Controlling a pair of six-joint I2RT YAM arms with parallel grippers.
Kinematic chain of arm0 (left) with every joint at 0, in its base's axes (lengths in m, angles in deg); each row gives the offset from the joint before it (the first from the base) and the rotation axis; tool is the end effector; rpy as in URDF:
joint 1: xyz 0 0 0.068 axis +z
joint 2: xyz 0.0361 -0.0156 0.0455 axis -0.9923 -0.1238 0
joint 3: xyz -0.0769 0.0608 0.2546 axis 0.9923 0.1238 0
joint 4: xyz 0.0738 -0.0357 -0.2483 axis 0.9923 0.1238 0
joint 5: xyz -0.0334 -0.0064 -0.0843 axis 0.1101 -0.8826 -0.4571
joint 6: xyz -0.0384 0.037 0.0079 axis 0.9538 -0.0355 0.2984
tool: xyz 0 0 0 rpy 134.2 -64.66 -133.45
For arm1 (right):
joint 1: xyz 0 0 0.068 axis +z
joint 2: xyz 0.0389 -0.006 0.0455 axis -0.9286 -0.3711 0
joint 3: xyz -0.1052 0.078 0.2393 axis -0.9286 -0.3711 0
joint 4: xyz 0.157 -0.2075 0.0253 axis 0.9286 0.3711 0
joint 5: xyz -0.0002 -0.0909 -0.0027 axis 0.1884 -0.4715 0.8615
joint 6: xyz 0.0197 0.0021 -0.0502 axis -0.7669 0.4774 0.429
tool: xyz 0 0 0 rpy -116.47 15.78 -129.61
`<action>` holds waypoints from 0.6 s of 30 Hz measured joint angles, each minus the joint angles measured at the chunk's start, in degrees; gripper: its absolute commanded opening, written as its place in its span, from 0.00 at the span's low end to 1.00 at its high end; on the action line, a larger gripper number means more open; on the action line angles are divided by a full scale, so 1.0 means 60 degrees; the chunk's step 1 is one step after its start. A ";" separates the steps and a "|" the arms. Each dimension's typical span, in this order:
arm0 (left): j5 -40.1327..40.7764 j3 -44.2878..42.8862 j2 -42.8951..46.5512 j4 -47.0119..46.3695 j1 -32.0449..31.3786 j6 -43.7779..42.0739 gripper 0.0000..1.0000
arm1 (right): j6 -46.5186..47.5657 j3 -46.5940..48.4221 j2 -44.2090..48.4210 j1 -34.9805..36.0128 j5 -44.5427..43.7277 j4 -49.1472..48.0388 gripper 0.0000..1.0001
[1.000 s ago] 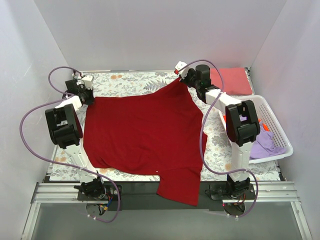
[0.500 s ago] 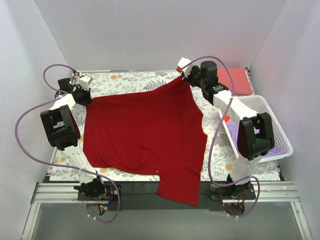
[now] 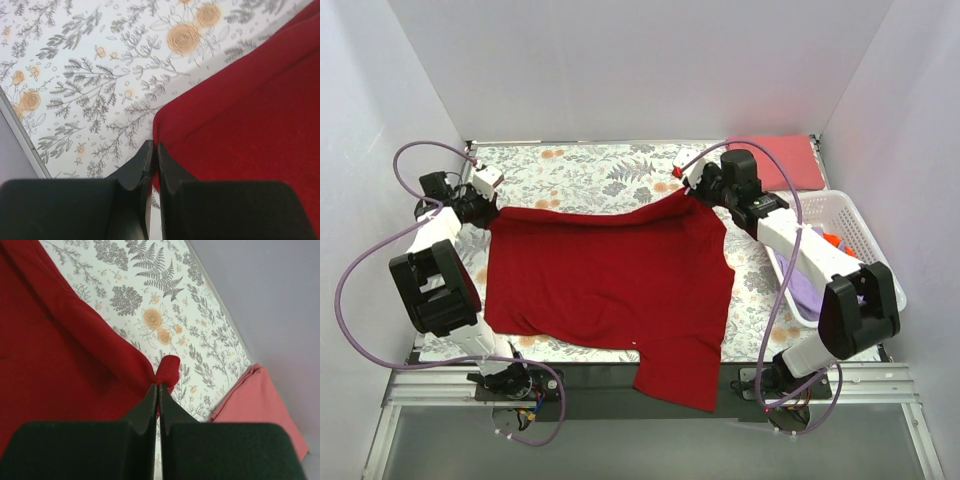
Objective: Fold and stack the t-shirts
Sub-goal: Fold the tshirt
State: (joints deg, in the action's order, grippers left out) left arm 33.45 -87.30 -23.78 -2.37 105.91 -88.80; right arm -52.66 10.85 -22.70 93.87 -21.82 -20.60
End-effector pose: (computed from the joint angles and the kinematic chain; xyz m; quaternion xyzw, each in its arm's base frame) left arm 0.3441 0.1230 0.2239 -0.0077 0.9010 -0.2018 0.3839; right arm 0.3231 0.1624 0.3100 -0.4744 0.6761 0.0187 0.5634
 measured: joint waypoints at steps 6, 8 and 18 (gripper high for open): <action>-0.0087 0.0758 0.0299 0.0568 0.0219 -0.1228 0.00 | -0.0018 -0.0681 0.0787 0.0018 -0.0051 0.0382 0.01; -0.0076 0.1060 0.0299 0.0776 0.0299 -0.1577 0.00 | -0.0040 -0.0936 0.0943 0.0047 -0.0018 0.0495 0.01; 0.0015 0.1672 0.0299 0.1588 0.0488 -0.2841 0.16 | -0.0066 -0.2539 0.1297 0.0495 0.0379 0.1370 0.01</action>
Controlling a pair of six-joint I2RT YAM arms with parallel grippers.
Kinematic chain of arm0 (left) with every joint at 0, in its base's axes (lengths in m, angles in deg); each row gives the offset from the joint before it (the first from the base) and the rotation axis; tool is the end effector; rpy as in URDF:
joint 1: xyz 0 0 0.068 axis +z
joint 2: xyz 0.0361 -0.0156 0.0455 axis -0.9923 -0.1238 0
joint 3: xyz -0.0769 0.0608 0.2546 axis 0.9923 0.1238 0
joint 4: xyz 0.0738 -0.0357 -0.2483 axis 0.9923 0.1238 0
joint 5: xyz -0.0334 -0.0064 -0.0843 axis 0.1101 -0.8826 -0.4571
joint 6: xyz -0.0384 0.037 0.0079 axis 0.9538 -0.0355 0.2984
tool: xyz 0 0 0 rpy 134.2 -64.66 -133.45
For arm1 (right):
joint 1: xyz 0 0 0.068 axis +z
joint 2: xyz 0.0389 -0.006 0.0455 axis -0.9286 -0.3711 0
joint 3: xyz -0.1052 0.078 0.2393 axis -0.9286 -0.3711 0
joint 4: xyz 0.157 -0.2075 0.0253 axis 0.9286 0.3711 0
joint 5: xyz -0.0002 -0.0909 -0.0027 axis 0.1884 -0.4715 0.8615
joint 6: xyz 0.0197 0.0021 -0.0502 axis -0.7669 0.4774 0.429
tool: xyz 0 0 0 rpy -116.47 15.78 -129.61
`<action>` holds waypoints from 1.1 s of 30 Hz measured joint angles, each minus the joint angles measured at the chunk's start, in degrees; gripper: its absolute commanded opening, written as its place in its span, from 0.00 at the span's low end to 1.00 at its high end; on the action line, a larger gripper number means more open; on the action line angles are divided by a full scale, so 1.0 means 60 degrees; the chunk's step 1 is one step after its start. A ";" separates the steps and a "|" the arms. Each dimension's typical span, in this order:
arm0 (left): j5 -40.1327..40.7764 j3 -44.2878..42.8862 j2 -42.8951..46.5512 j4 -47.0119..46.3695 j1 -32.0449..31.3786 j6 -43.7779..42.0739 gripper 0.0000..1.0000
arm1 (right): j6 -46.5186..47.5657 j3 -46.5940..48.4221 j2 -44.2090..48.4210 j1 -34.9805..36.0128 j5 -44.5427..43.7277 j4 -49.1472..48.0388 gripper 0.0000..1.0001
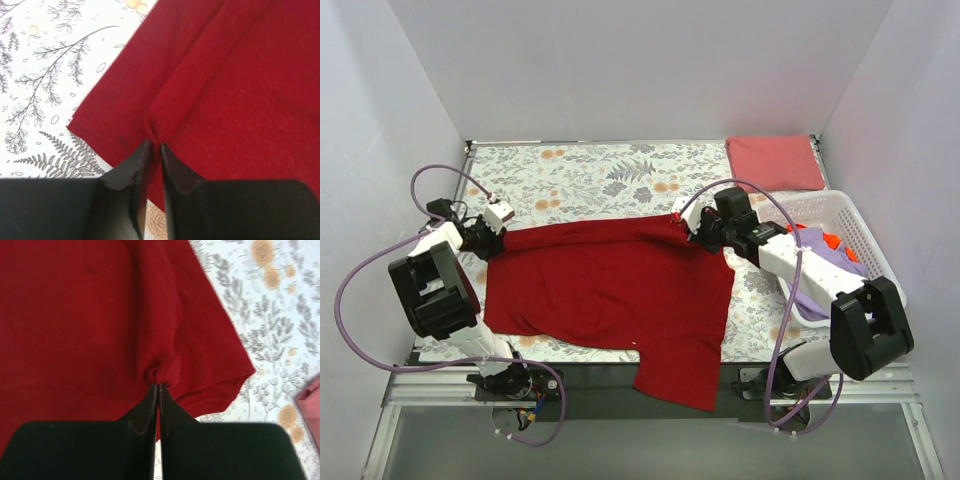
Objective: Fold and stack the t-shirts
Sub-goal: Fold the tshirt
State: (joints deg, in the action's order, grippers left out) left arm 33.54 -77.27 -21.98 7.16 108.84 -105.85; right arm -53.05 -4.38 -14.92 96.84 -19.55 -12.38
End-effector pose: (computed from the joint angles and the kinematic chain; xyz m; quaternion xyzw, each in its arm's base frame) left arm 0.2940 0.1193 0.1753 0.0555 0.9331 -0.2047 0.2906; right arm 0.2643 0.1533 0.2482 -0.5238 0.7225 0.0677 0.4462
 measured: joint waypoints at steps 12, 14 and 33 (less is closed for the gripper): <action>-0.0758 -0.1548 -0.0022 0.2943 0.0900 -0.1126 0.40 | 0.0907 0.0590 0.0667 -0.0040 0.0616 0.2419 0.56; -0.0951 -0.1749 -0.0095 0.3115 0.0834 -0.0922 0.42 | 0.0834 0.1239 0.0382 -0.0131 0.0805 0.2674 0.54; -0.0441 -0.2244 -0.1330 0.3344 0.0251 0.0211 0.54 | -0.0878 0.3625 -0.3952 -0.0193 0.1446 0.4539 0.65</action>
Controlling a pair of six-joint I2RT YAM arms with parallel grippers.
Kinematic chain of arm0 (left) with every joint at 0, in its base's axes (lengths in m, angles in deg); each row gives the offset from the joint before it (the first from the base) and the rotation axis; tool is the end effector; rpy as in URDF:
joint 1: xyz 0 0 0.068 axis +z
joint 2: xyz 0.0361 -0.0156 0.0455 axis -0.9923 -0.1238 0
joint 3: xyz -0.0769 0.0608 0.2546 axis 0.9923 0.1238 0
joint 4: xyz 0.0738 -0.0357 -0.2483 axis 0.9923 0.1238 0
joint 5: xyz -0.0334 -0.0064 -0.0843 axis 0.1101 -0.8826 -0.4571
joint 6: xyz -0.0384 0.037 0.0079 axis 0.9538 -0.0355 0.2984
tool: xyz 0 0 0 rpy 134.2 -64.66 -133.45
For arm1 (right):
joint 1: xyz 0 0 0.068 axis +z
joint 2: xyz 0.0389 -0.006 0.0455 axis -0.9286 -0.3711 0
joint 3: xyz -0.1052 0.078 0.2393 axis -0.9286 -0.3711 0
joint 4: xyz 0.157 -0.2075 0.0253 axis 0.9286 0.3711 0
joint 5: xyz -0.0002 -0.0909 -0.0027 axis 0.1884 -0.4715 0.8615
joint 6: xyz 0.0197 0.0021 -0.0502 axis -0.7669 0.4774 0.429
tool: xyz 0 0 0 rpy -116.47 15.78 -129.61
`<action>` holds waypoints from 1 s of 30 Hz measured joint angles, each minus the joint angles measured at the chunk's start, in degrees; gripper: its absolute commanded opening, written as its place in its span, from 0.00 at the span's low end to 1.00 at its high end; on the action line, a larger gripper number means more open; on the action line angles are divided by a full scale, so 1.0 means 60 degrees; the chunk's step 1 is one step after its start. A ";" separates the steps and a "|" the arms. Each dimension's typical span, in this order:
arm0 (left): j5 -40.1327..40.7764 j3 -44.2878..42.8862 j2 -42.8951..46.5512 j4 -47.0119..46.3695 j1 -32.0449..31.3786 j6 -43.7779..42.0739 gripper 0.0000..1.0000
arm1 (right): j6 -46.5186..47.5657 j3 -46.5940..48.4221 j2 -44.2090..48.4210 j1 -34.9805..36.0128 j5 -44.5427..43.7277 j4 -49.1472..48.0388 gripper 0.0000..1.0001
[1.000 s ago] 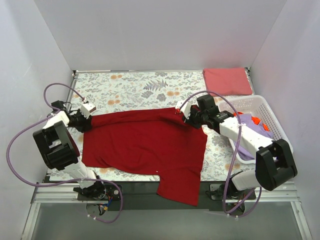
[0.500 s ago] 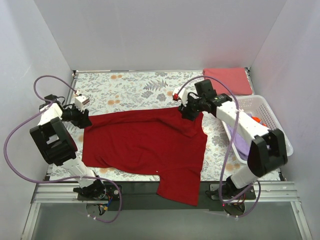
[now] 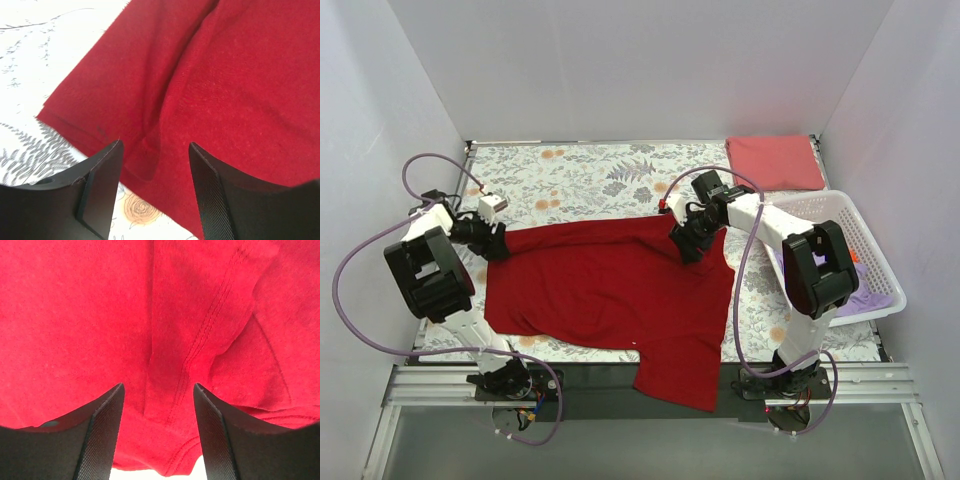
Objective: Fold and stack the t-shirts
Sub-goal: Fold the tshirt
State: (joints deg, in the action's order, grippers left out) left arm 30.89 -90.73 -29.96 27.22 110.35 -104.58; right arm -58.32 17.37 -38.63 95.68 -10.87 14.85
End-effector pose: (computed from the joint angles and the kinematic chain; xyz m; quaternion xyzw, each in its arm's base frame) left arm 0.3088 0.1350 0.1858 -0.0061 0.9399 -0.2806 0.1946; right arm 0.3204 0.1813 0.2042 -0.5075 0.8183 0.1750 0.2056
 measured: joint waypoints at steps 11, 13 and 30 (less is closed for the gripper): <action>0.0780 0.0015 -0.0284 0.0255 -0.0284 -0.0539 0.19 | 0.0091 -0.0004 -0.0047 -0.0004 -0.0120 0.0437 0.38; 0.0871 0.0015 -0.0284 0.0328 -0.0284 -0.0714 0.21 | 0.0135 -0.0004 -0.0047 -0.0025 -0.0124 0.0561 0.46; 0.1588 0.1439 0.0539 -0.0087 -0.0419 -0.2470 0.40 | -0.0579 0.3045 -0.1781 -0.0572 0.0412 0.1005 0.58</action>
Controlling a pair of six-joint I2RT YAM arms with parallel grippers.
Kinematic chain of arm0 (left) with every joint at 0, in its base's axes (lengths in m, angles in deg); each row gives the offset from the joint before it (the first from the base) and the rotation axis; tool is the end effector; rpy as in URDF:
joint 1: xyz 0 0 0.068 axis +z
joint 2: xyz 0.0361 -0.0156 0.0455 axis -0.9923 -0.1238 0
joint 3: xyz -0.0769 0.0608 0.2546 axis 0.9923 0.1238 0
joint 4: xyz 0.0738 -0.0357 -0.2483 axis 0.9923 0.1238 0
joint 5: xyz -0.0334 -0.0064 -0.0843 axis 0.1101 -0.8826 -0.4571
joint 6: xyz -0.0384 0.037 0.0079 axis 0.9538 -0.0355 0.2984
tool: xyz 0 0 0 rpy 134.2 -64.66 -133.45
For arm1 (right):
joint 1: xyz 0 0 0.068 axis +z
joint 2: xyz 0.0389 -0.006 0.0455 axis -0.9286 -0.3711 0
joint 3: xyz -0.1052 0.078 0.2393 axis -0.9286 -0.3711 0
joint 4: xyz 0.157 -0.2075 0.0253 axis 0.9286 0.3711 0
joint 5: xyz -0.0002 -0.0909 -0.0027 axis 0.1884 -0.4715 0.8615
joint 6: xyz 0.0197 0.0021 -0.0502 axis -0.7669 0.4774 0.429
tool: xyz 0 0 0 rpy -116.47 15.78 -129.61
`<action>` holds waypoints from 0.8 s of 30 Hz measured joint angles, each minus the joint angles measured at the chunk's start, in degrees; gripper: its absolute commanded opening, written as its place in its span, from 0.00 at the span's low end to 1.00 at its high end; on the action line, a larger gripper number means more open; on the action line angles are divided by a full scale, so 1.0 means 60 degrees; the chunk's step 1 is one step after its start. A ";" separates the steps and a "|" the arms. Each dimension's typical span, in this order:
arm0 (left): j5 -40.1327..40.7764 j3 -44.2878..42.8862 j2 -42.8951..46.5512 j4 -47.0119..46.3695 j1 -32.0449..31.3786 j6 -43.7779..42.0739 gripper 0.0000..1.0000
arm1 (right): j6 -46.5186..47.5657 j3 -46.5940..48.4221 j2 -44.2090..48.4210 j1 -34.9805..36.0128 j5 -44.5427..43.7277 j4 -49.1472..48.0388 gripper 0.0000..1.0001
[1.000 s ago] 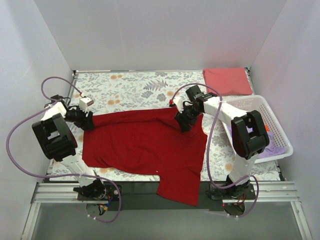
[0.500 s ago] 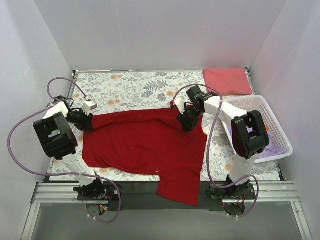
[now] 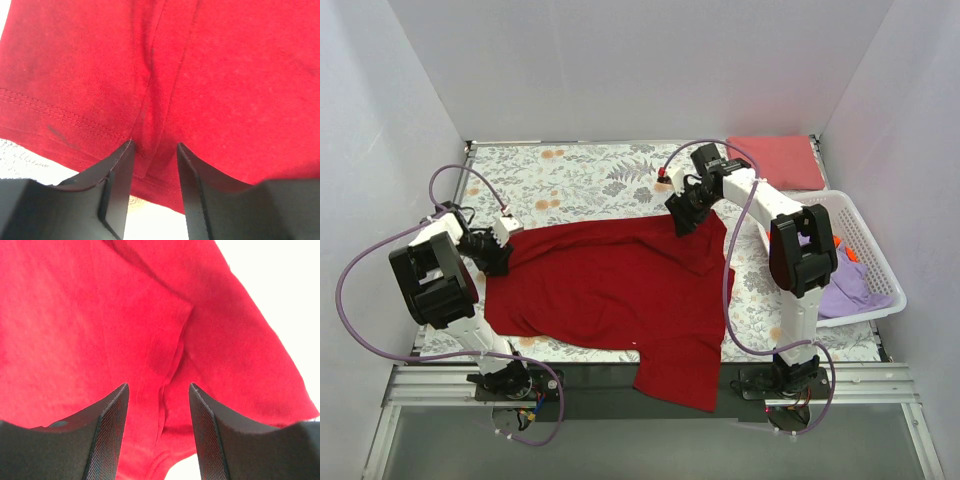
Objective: Fold and stack the t-shirts
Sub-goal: Fold the tshirt
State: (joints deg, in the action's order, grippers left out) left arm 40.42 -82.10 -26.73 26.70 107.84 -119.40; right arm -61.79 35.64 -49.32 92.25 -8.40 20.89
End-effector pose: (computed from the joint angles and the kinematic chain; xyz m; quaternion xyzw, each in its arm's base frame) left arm 0.2835 0.1123 0.1631 0.1236 0.9580 -0.2124 0.1480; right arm 0.3809 0.1857 0.2226 -0.4606 0.8380 0.1947 0.2183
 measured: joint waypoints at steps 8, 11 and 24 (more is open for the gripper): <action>-0.1126 -0.1264 0.0069 0.0721 -0.0707 0.0364 0.53 | -0.0160 0.0178 -0.0382 0.0007 0.0277 0.0051 0.58; -0.1763 -0.1304 0.0153 0.0171 -0.1818 0.1526 0.56 | -0.0138 -0.0193 -0.0364 0.0004 0.0364 0.0029 0.58; -0.3016 -0.3956 -0.1963 -0.3767 -0.6619 0.8539 0.55 | 0.0062 -0.2011 0.1213 -0.0925 0.0499 0.0477 0.54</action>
State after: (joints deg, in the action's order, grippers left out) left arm 22.32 -105.83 -38.51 4.10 68.12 -68.17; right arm -61.42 23.58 -42.04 86.70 -5.41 23.75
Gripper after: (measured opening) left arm 0.553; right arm 0.544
